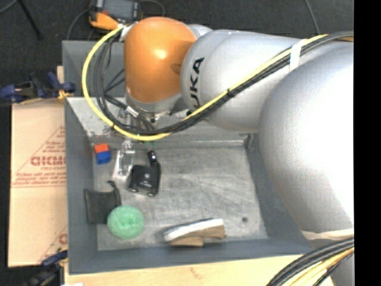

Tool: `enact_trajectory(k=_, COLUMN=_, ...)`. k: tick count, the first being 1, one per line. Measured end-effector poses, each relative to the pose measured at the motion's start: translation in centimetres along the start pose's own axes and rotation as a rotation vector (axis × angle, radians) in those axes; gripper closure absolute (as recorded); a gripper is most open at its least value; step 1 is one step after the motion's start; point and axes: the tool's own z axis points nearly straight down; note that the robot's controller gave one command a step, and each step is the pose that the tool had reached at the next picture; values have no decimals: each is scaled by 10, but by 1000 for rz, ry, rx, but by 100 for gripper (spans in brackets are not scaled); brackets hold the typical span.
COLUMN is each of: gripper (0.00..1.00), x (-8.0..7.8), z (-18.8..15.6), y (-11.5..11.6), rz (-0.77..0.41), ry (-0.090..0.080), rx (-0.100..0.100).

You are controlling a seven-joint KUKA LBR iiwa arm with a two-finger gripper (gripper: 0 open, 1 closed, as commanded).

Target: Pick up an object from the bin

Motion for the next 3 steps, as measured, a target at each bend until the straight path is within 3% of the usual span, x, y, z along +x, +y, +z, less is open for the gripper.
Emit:
enact_trajectory(k=1, gripper=0, x=-2, z=-5, y=-1, rz=3, ry=-8, rx=-2)
enact_trajectory(k=2, gripper=0, x=-2, z=31, y=-8, rz=-89, ry=-14, rx=0)
enact_trajectory(k=3, gripper=0, x=-3, z=86, y=-41, rz=-230, ry=-13, rx=0)
